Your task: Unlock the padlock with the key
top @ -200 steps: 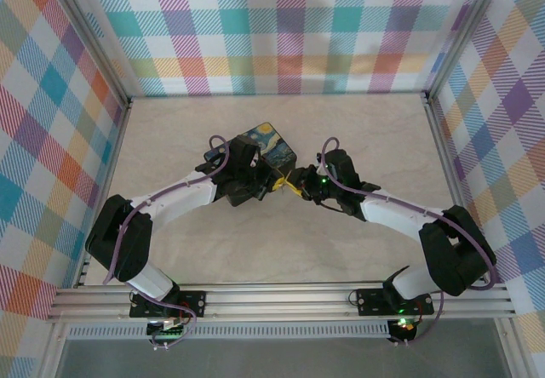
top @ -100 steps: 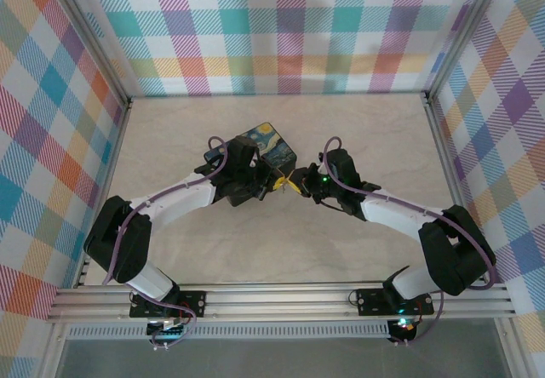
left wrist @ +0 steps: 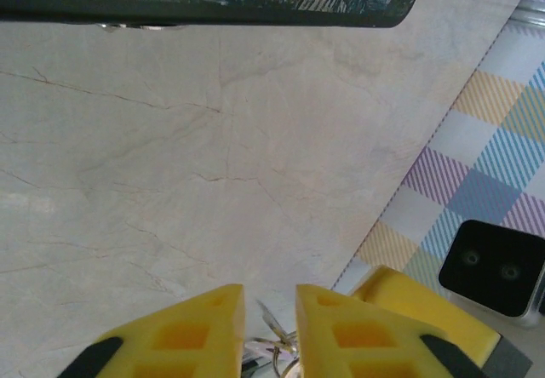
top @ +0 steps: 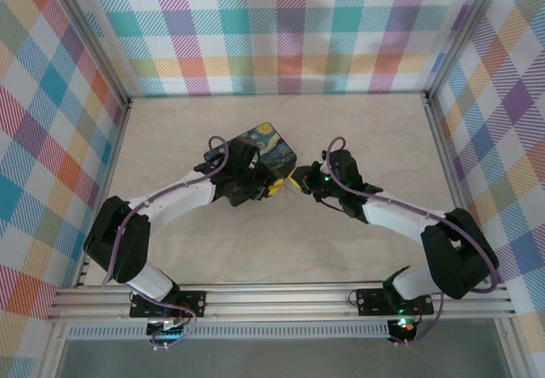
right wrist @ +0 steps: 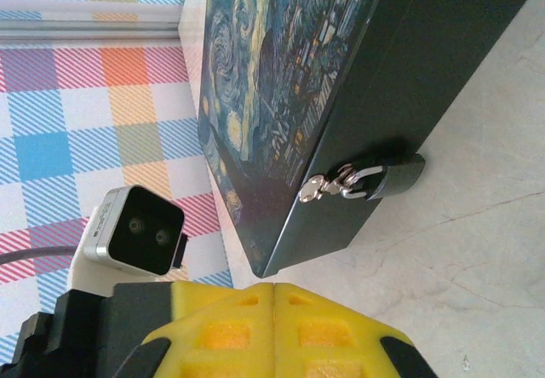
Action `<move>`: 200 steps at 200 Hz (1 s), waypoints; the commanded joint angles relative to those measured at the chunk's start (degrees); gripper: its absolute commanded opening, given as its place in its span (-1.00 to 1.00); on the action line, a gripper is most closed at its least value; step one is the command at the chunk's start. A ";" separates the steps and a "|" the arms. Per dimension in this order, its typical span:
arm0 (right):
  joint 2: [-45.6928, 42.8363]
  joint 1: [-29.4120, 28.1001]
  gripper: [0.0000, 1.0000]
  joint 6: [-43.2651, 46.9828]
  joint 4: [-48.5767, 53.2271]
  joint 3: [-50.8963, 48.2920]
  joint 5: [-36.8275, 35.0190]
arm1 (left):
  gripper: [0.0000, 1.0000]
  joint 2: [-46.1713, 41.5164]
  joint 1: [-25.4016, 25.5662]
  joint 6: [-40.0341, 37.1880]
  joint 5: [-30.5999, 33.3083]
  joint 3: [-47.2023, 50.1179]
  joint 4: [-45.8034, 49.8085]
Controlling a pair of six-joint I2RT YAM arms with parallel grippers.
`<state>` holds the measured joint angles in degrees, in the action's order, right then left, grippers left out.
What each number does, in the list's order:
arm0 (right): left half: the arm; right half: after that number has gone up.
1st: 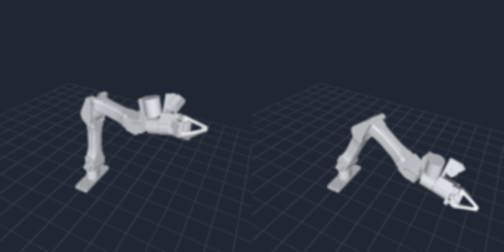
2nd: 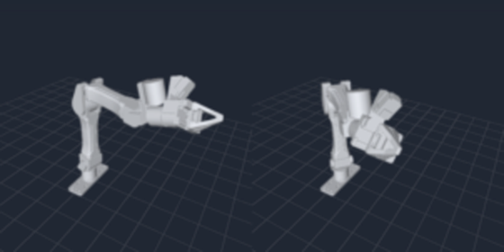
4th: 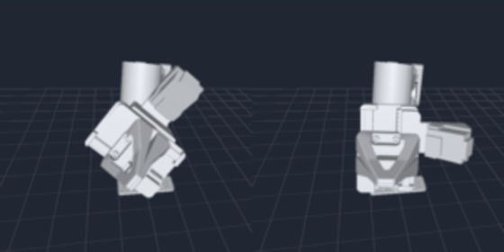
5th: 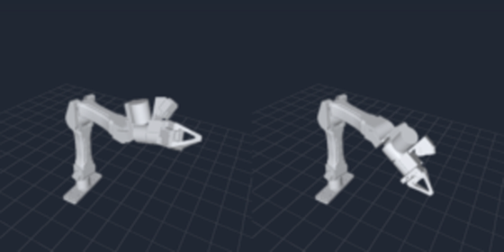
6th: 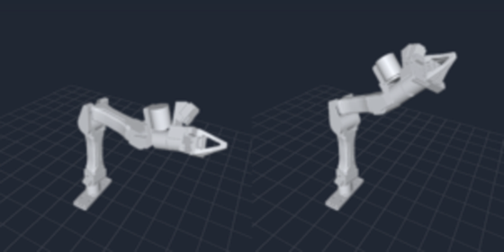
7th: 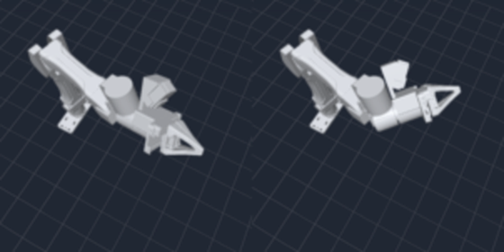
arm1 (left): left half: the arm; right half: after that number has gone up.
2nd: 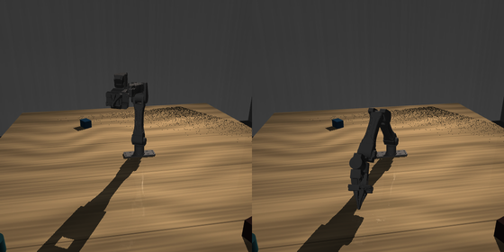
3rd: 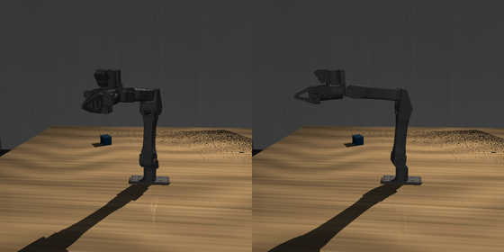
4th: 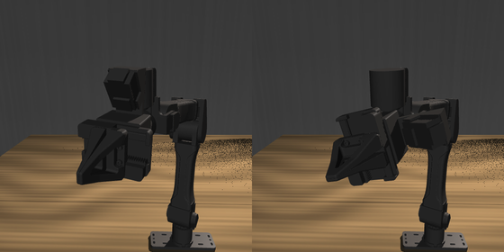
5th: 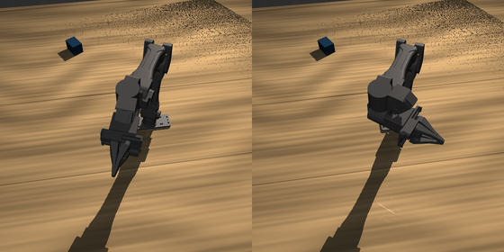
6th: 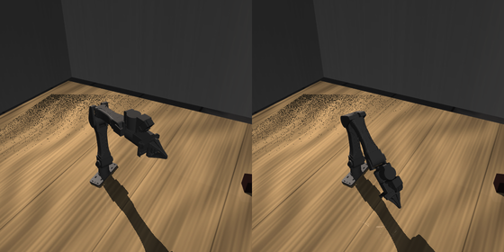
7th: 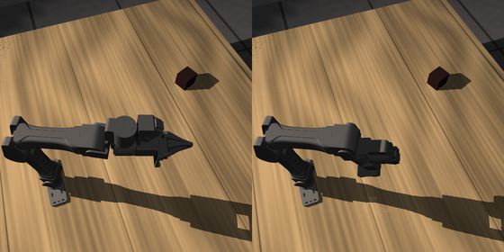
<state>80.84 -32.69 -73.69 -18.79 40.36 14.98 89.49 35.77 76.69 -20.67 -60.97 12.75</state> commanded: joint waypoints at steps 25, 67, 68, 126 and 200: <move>-1.38 1.72 -1.00 9.12 2.56 -0.17 -0.37 | -0.45 0.90 -1.05 -4.00 0.34 -2.91 5.69; -1.15 2.97 -0.97 28.46 11.69 5.33 6.41 | -0.51 1.96 -1.14 -26.69 -1.13 -12.41 15.26; -1.13 3.02 -0.97 29.02 11.94 5.60 6.57 | -0.51 2.07 -1.14 -27.38 -1.44 -12.54 15.32; -0.92 5.64 -0.94 37.33 16.60 8.27 16.55 | -0.50 6.24 -1.52 -50.38 -16.28 -13.83 16.50; 0.32 6.56 -0.93 33.93 11.00 8.76 23.76 | -0.47 3.24 -2.63 -48.28 -23.30 -6.17 4.65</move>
<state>80.79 -26.57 -38.52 -4.23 48.12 33.74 95.15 33.58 29.39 -39.90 -68.69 22.17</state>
